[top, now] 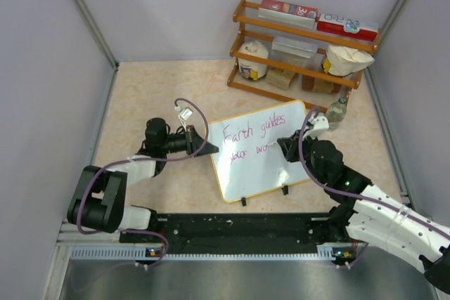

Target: Write a sentence on the whiteboard

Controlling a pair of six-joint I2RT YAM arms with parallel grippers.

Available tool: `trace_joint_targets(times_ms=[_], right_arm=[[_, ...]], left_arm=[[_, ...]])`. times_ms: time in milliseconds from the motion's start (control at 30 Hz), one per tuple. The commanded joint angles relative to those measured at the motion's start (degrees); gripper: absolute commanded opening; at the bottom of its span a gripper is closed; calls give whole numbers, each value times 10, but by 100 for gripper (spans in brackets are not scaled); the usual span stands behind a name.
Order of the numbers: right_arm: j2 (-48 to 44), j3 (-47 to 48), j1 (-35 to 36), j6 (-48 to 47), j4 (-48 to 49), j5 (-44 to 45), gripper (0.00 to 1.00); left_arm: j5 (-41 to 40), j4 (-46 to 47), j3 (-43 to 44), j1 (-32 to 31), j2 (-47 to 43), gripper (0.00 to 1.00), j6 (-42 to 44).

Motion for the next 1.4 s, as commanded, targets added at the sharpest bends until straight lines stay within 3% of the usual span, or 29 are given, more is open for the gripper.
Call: trace_joint_targets(times_ms=[0,800,1367], right_arm=[[12,30,-6,-17,14,26,0],[-16,-21,-7,0,-34,-3,0],[-45,22,-6,-18,-40,9,0]], left_arm=[[-8,0,7,-11,4,0,52],[-8,1,8,-11,7,0,52],[-9,1,8,-12,6,0,52]])
